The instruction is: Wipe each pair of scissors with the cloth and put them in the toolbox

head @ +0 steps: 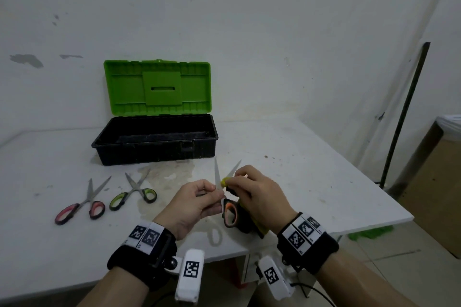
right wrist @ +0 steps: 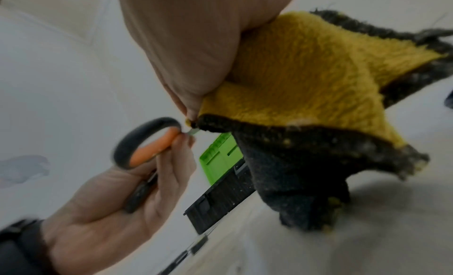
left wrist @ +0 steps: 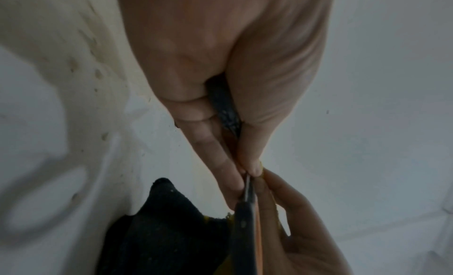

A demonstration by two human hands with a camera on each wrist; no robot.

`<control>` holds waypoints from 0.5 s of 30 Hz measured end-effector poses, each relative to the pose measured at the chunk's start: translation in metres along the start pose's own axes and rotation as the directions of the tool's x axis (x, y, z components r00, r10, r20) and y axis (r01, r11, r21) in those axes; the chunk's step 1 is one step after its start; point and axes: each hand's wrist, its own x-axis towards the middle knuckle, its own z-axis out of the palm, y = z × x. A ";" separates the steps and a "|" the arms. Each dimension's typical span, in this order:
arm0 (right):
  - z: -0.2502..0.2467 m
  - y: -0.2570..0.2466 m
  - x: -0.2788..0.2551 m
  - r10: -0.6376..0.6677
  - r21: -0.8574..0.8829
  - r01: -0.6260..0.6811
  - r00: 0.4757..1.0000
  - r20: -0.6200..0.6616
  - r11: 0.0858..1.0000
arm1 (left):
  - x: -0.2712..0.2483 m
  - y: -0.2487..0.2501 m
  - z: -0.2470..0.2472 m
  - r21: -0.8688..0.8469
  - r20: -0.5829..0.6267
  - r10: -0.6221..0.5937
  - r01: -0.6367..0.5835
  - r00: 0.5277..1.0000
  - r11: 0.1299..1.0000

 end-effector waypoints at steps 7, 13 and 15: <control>-0.009 0.022 0.014 0.245 0.068 -0.236 0.949 -0.199 0.969 | -0.003 0.000 0.001 0.038 0.001 0.015 -0.015 1.000 0.999; -0.003 -0.001 -0.003 0.096 -0.014 -0.096 0.995 0.004 0.995 | 0.002 -0.004 0.000 0.155 0.012 0.060 -0.061 0.998 0.986; -0.004 0.005 0.002 0.166 -0.029 -0.166 0.986 -0.020 0.986 | 0.003 -0.005 -0.001 0.188 0.018 0.074 -0.076 0.997 0.979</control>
